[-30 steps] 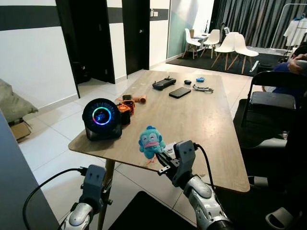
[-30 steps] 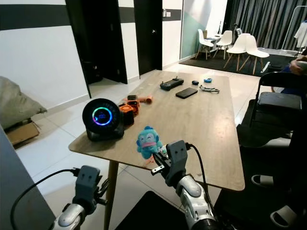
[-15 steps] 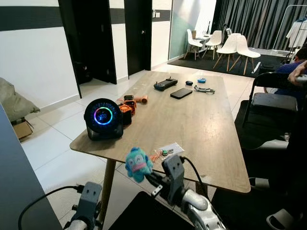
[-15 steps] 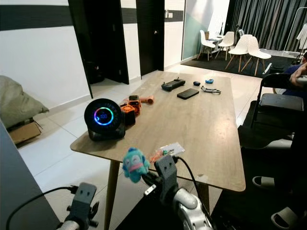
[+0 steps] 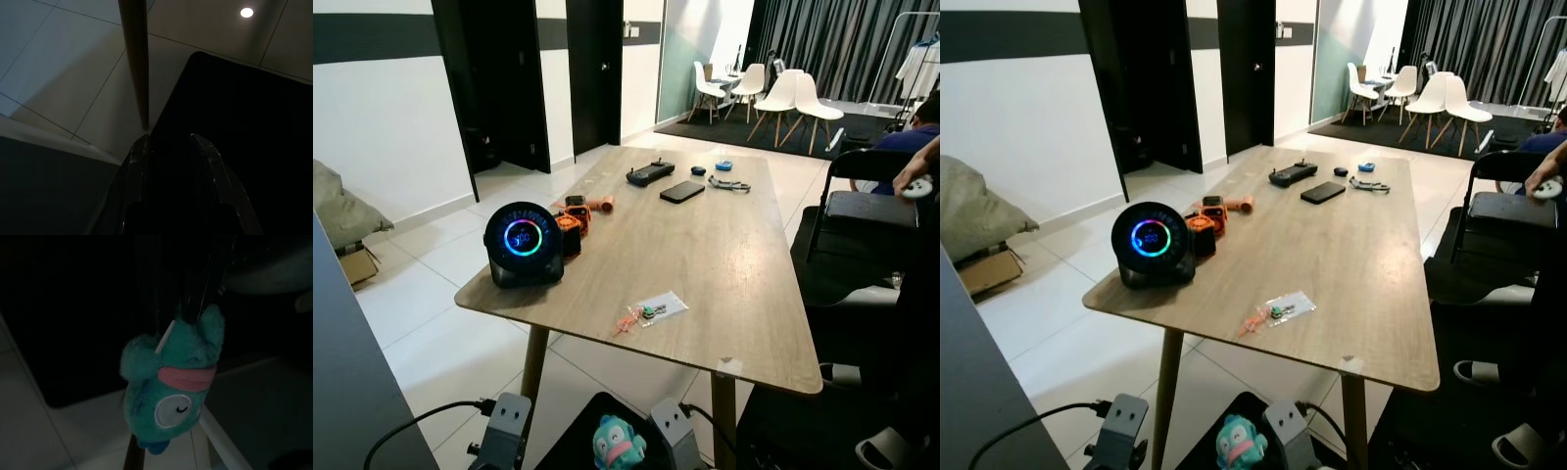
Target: Hang keys on a hook
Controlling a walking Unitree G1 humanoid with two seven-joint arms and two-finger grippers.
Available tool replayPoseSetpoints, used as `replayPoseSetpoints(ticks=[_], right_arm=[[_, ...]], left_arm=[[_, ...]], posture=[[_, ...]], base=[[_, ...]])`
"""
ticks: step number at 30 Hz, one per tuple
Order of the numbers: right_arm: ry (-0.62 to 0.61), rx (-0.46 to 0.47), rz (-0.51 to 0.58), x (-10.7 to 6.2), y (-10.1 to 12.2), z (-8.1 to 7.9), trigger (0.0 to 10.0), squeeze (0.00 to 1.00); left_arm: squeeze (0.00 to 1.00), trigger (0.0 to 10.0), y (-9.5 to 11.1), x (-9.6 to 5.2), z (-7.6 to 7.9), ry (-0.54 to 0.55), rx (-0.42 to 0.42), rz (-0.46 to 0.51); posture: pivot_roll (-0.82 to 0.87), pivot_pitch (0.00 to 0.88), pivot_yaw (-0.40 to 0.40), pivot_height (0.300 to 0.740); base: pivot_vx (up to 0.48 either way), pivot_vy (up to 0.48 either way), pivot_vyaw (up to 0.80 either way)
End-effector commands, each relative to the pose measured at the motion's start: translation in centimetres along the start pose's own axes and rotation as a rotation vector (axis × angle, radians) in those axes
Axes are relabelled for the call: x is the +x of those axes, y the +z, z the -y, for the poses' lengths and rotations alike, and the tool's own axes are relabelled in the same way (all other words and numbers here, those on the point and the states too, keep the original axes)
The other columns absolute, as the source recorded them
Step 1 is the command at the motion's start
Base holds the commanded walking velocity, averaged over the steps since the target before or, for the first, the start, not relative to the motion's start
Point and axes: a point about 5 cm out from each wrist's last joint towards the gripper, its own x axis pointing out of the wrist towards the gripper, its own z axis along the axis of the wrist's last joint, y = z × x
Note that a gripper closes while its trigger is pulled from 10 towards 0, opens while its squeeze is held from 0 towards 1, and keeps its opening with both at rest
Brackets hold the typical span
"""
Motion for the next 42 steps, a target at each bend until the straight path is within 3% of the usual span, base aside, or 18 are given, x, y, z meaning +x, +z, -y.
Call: replayPoseSetpoints(ticks=[1,4,7,8,11,12,14,17,18,20,23,24,28,36,42], right_arm=[[-0.015,0.02,-0.033,-0.1,-0.8,0.1,10.0,0.0],[-0.15,0.071,-0.147,-1.1,-3.6,1.0,10.0,0.0],[-0.197,0.087,-0.177,-1.4,-4.4,1.2,10.0,0.0],[-0.293,0.148,-0.196,-2.1,-5.4,1.8,10.0,0.0],[-0.376,0.207,-0.21,-2.7,-6.3,2.4,10.0,0.0],[-0.555,0.329,-0.219,-4.3,-8.0,3.4,10.0,0.0],[-0.606,0.36,-0.219,-4.8,-8.5,3.7,10.0,0.0],[-0.759,0.429,-0.173,-6.3,-9.4,4.6,10.0,0.0],[-0.759,0.429,-0.173,-6.3,-9.4,4.6,10.0,0.0],[-0.936,0.5,-0.101,-8.1,-9.9,6.0,10.0,0.0],[-0.985,0.522,-0.078,-8.7,-10.0,6.4,10.0,0.0],[-1.055,0.55,-0.031,-9.9,-10.2,7.3,10.0,0.0],[-1.091,0.616,0.014,-10.5,-10.3,7.7,10.0,0.0],[-1.049,0.603,-0.018,-9.8,-10.3,7.2,10.0,0.0],[-0.966,0.538,-0.06,-8.9,-10.4,6.2,10.0,0.0]], left_arm=[[0.0,10.0,-0.2,0.0,0.3,-0.004,-0.02,-0.015],[0.0,10.0,-0.7,0.0,0.9,-0.026,-0.027,-0.042],[0.0,10.0,-0.9,0.0,1.1,-0.029,-0.017,-0.052],[0.0,10.0,-1.3,-0.1,1.2,-0.033,-0.007,-0.07],[0.0,10.0,-1.6,-0.1,1.3,-0.035,-0.002,-0.082],[0.0,10.0,-2.1,-0.4,1.6,-0.051,-0.05,-0.079],[0.0,10.0,-2.2,-0.5,1.7,-0.06,-0.082,-0.066],[0.0,10.0,-2.7,-0.8,1.6,-0.056,-0.132,-0.051],[0.0,10.0,-2.7,-0.8,1.6,-0.056,-0.132,-0.051],[0.0,10.0,-2.8,-1.0,1.5,-0.059,-0.239,-0.024],[0.0,10.0,-2.8,-1.0,1.5,-0.063,-0.272,-0.011],[0.0,10.0,-2.8,-1.2,1.9,-0.089,-0.261,0.002],[0.0,10.0,-3.3,-1.2,2.6,-0.146,-0.272,-0.039],[0.0,10.0,-3.5,-1.4,3.2,-0.173,-0.194,-0.034],[0.0,10.0,-3.8,-1.6,3.2,-0.171,-0.221,-0.037]], posture=[[0.01,0.027,-0.002,0.74],[0.01,0.03,-0.001,0.74],[0.02,0.03,-0.001,0.74],[0.02,0.03,0.0,0.74],[0.02,0.031,0.001,0.74],[0.02,0.029,0.003,0.74],[0.02,0.029,0.003,0.74],[0.01,0.028,0.011,0.74],[0.01,0.028,0.011,0.74],[0.01,0.023,0.024,0.74],[0.01,0.02,0.023,0.74],[0.01,0.009,0.02,0.74],[0.01,0.0,0.019,0.74],[0.01,0.005,0.013,0.74],[0.02,0.009,0.014,0.74]], base=[[0.0,0.0,0.0],[0.0,0.0,0.0],[0.0,0.0,0.0],[0.0,0.0,0.0],[0.0,0.0,0.0],[0.0,0.0,0.0],[0.0,0.0,0.0],[0.0,0.0,0.0],[0.0,0.0,0.0],[0.0,0.0,0.0],[0.0,0.0,0.0],[0.0,0.0,0.0],[0.0,0.0,0.0],[0.0,0.0,0.0],[0.0,0.0,0.0]])
